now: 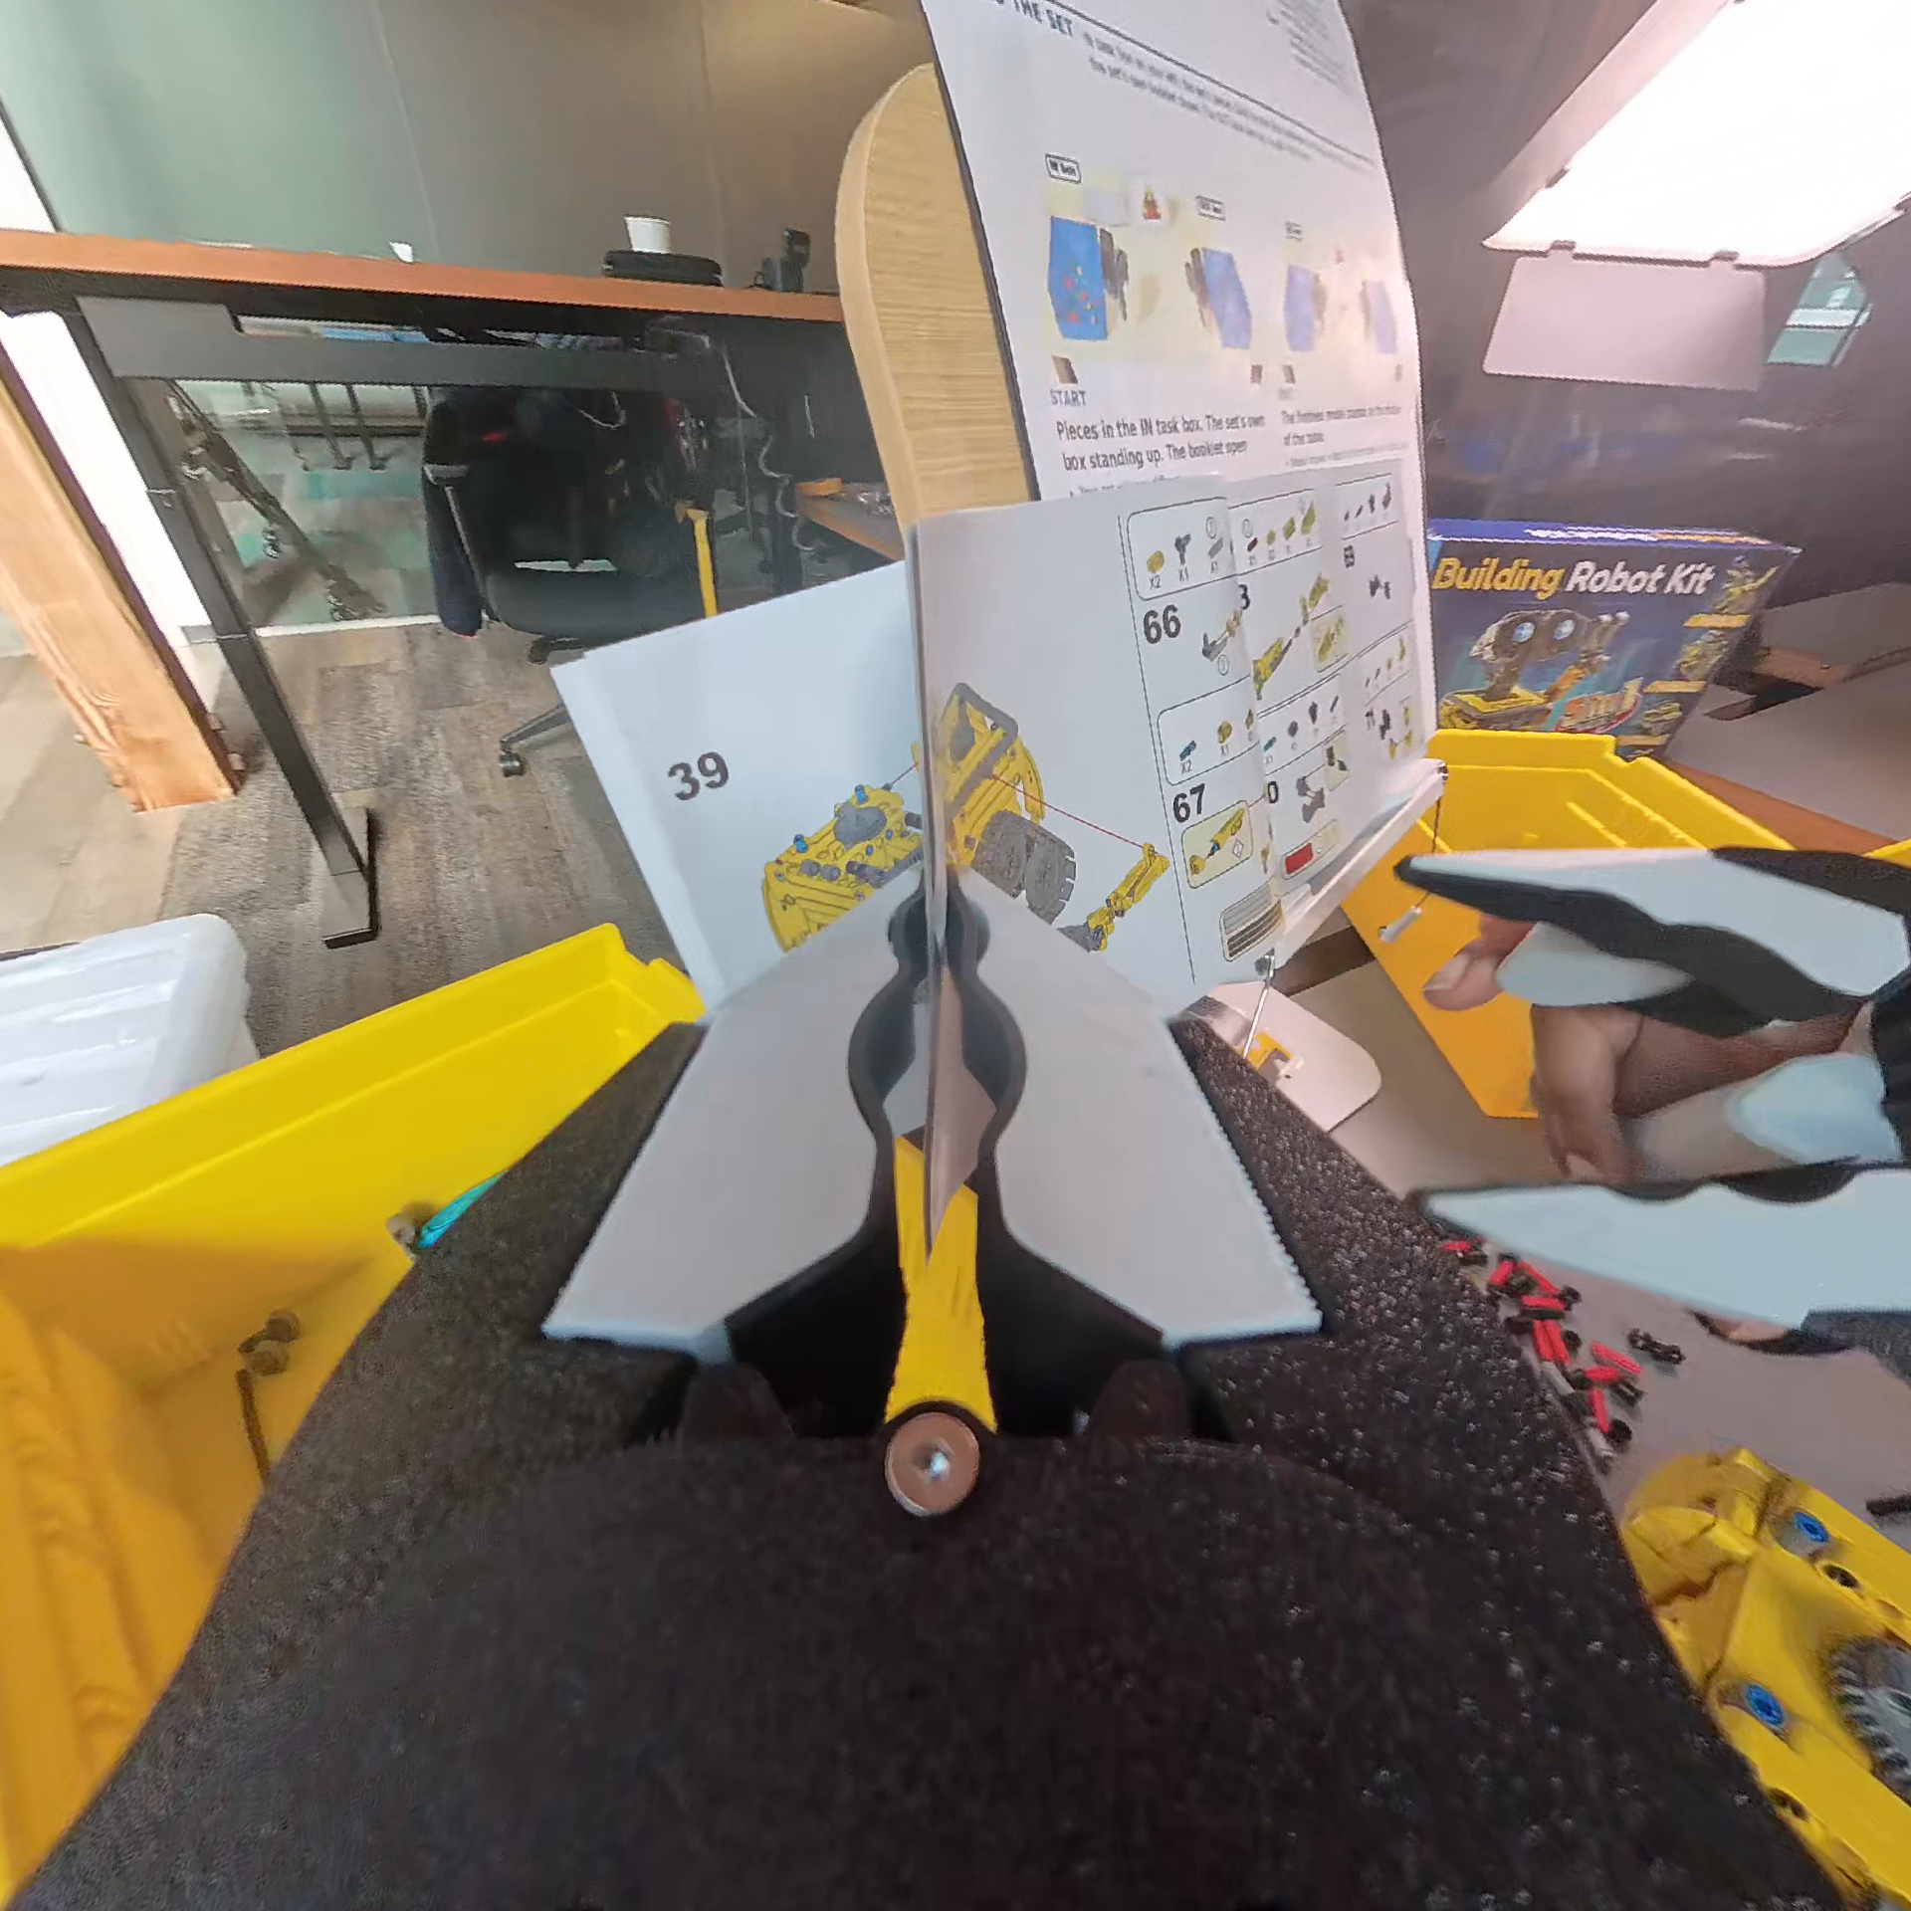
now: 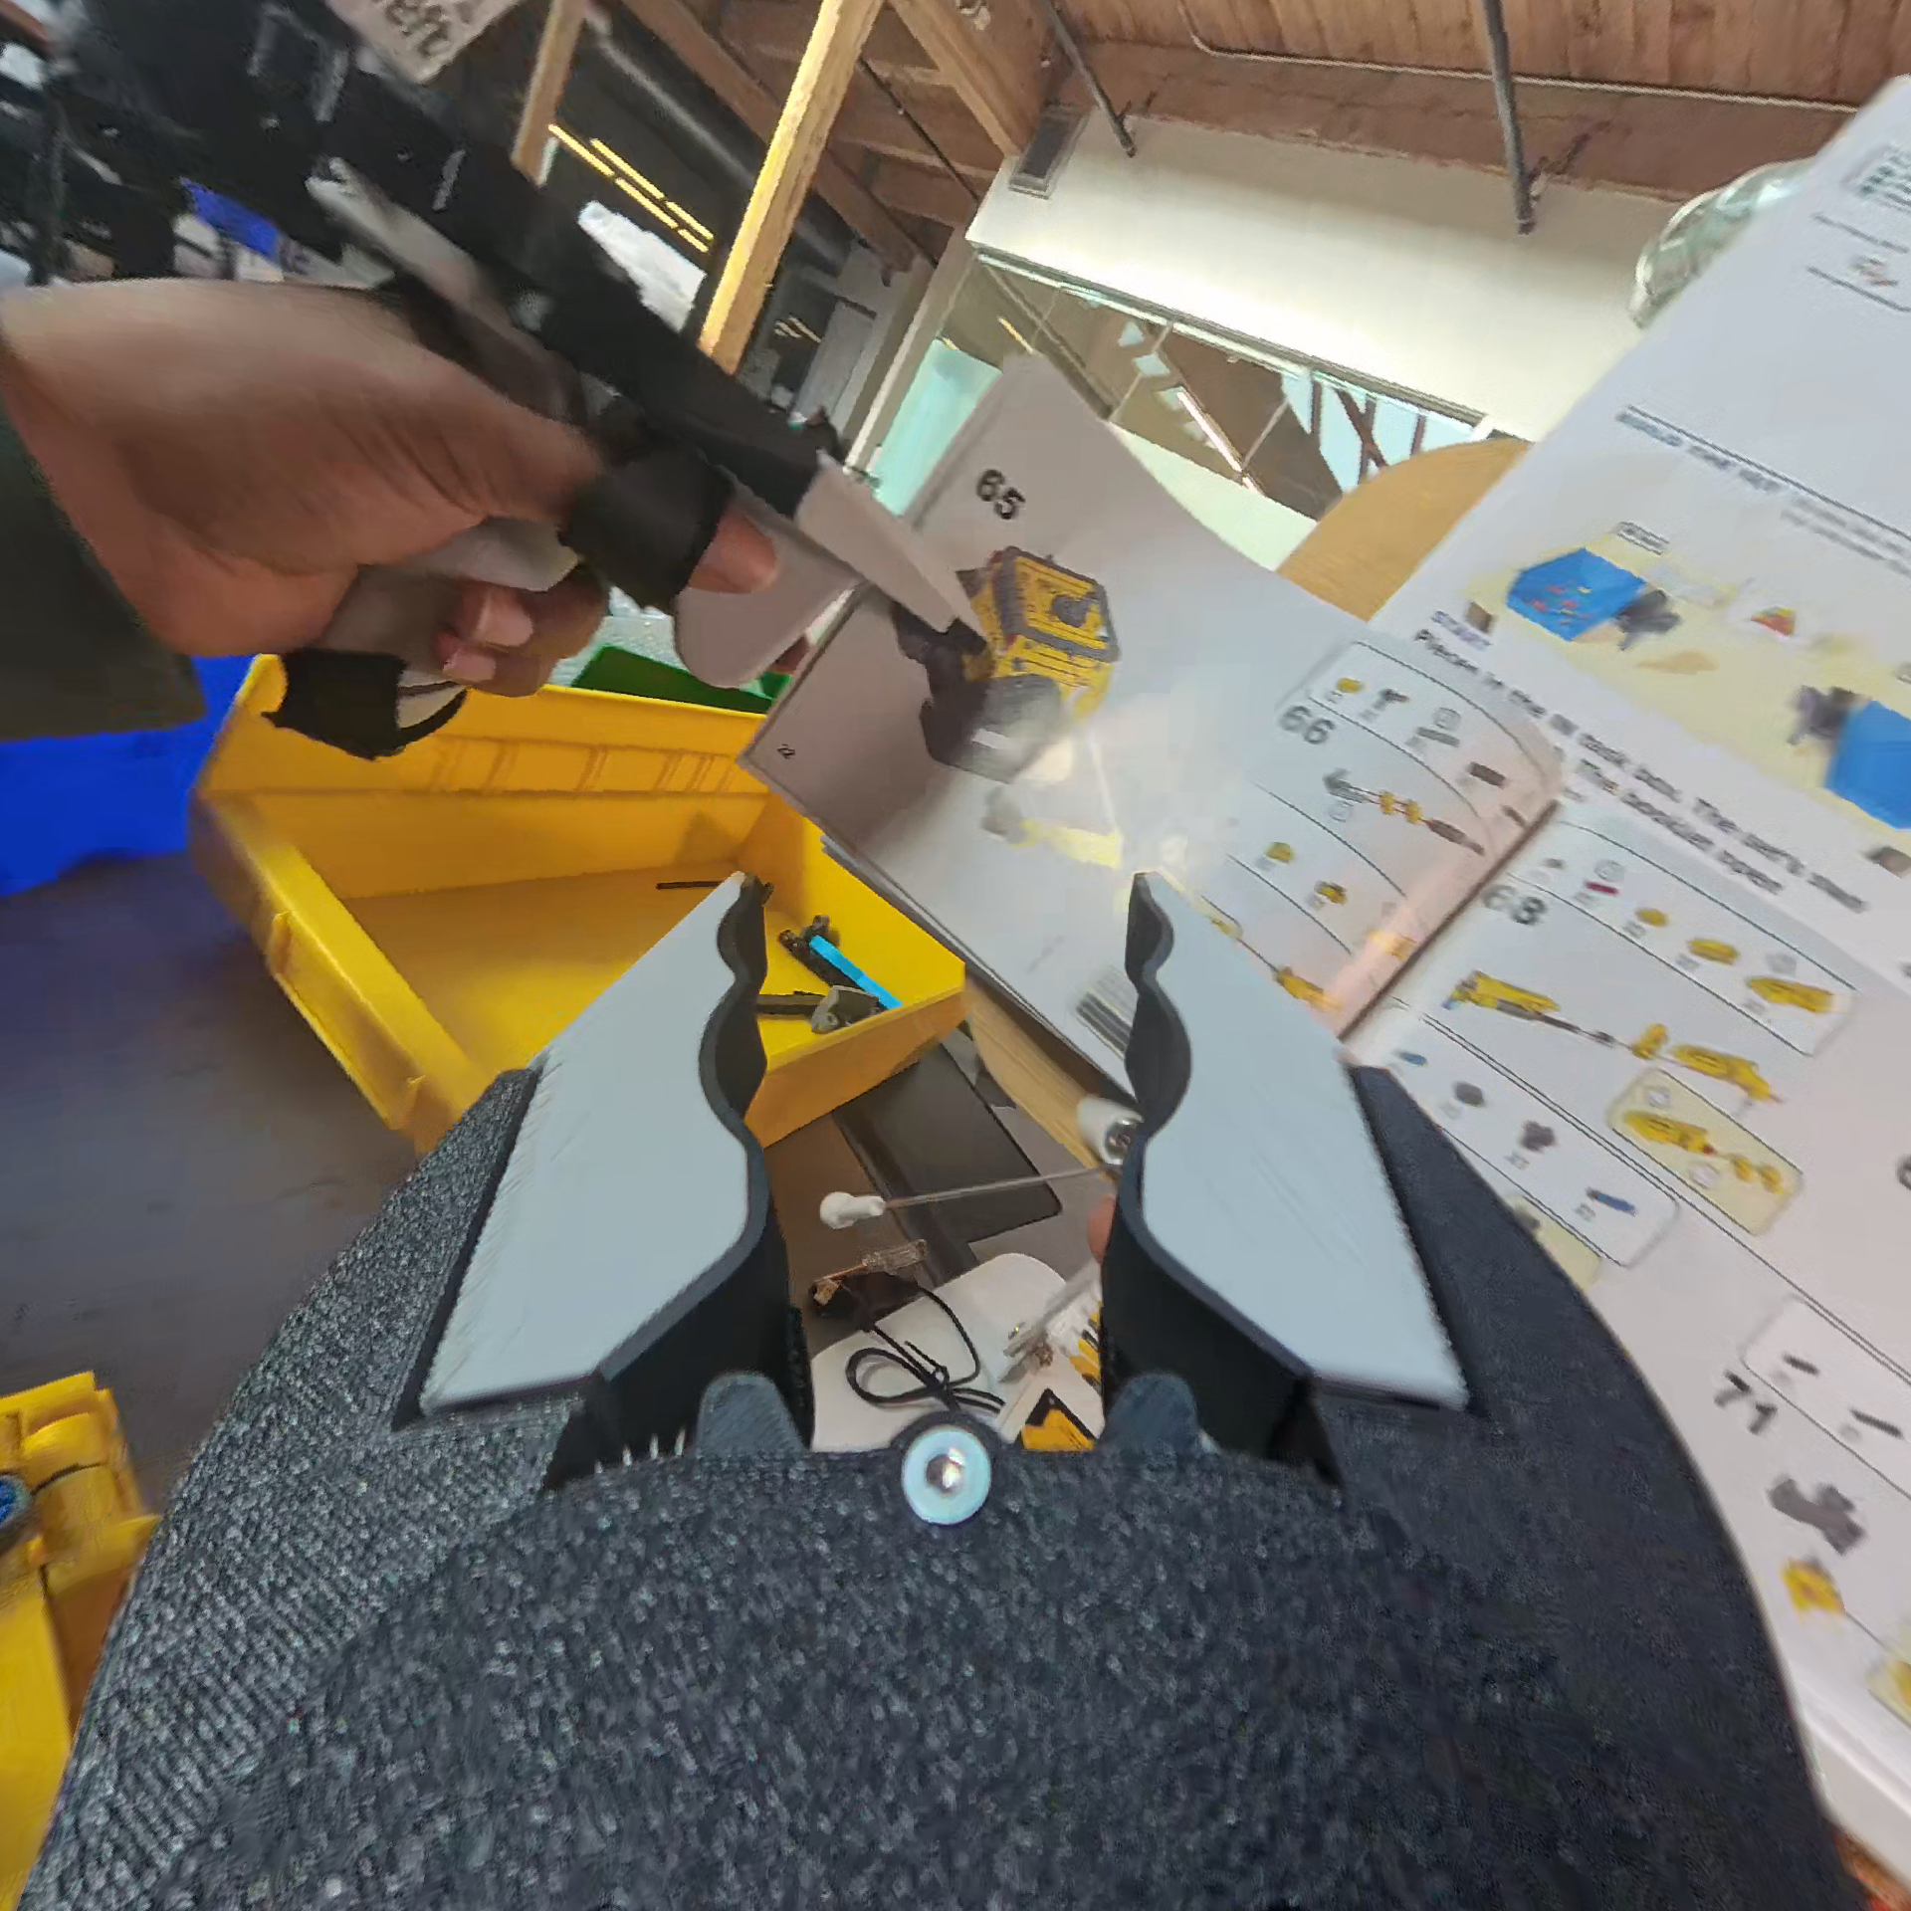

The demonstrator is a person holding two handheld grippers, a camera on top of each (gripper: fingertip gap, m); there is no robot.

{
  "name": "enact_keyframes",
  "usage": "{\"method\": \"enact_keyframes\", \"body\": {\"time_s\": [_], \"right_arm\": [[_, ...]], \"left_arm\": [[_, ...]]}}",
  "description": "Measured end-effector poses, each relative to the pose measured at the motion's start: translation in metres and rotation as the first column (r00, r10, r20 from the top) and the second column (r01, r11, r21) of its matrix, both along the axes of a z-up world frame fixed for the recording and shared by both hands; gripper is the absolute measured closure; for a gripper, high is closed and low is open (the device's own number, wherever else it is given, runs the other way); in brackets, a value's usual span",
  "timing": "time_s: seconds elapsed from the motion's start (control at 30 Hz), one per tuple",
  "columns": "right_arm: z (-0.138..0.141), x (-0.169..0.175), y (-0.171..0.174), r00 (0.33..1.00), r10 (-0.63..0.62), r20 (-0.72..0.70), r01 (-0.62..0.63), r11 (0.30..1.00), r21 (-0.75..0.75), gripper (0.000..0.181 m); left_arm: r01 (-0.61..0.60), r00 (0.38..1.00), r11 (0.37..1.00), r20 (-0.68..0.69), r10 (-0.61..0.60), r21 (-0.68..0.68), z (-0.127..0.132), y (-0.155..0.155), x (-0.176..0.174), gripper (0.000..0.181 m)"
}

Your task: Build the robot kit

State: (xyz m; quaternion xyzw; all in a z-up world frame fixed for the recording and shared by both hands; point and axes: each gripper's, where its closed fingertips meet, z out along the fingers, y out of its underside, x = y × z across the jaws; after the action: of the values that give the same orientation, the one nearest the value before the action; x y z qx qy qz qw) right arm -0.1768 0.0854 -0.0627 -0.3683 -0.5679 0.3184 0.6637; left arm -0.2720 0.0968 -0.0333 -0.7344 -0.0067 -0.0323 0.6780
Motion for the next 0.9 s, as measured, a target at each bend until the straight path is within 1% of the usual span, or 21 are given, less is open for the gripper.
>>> {"method": "enact_keyframes", "body": {"time_s": [0.07,0.13,0.23,0.3,0.37,0.4,0.43,0.47,0.57,0.67,0.7,0.8,0.9], "right_arm": [[0.008,0.012,0.034,0.994,-0.096,-0.042,0.092,0.992,-0.085,0.111],[0.012,0.022,0.069,0.983,-0.174,-0.058,0.159,0.967,-0.198,0.109],[0.008,0.035,0.116,0.961,-0.274,-0.044,0.248,0.918,-0.311,0.106],[0.002,0.041,0.136,0.953,-0.302,-0.023,0.27,0.882,-0.386,0.106],[-0.003,0.049,0.156,0.933,-0.361,0.001,0.329,0.85,-0.412,0.112],[-0.004,0.053,0.163,0.92,-0.392,0.006,0.362,0.843,-0.397,0.12],[-0.005,0.058,0.171,0.903,-0.43,0.007,0.4,0.834,-0.379,0.121],[-0.008,0.061,0.176,0.891,-0.453,0.015,0.426,0.827,-0.367,0.12],[-0.009,0.063,0.179,0.884,-0.467,0.01,0.44,0.825,-0.356,0.121],[-0.009,0.065,0.184,0.87,-0.493,0.01,0.462,0.807,-0.367,0.112],[-0.009,0.065,0.184,0.873,-0.488,0.012,0.457,0.806,-0.377,0.113],[-0.009,0.066,0.185,0.868,-0.496,0.012,0.464,0.804,-0.372,0.111],[-0.009,0.066,0.186,0.869,-0.494,0.012,0.462,0.804,-0.374,0.111]], "left_arm": [[-0.031,0.999,0.999,-0.029,0.031,-0.005,-0.001,0.002,-0.002,0.181],[-0.046,0.998,0.999,-0.036,0.045,-0.015,-0.005,0.005,-0.003,0.181],[-0.084,0.995,0.996,-0.059,0.082,-0.026,-0.01,0.009,-0.007,0.181],[-0.104,0.992,0.994,-0.073,0.102,-0.029,-0.012,0.01,-0.01,0.181],[-0.118,0.99,0.993,-0.084,0.116,-0.028,-0.014,0.012,-0.011,0.181],[-0.126,0.988,0.992,-0.089,0.124,-0.027,-0.015,0.013,-0.012,0.181],[-0.134,0.987,0.991,-0.095,0.131,-0.025,-0.015,0.014,-0.013,0.181],[-0.14,0.985,0.99,-0.101,0.137,-0.023,-0.016,0.015,-0.013,0.181],[-0.164,0.978,0.986,-0.132,0.16,-0.023,-0.018,0.017,-0.014,0.181],[-0.18,0.973,0.983,-0.149,0.175,-0.022,-0.019,0.017,-0.016,0.18],[-0.178,0.974,0.984,-0.149,0.173,-0.022,-0.018,0.016,-0.017,0.18],[-0.171,0.977,0.985,-0.131,0.168,-0.015,-0.017,0.015,-0.018,0.18],[-0.137,0.989,0.991,-0.062,0.137,0.0,-0.014,0.013,-0.017,0.18]]}}
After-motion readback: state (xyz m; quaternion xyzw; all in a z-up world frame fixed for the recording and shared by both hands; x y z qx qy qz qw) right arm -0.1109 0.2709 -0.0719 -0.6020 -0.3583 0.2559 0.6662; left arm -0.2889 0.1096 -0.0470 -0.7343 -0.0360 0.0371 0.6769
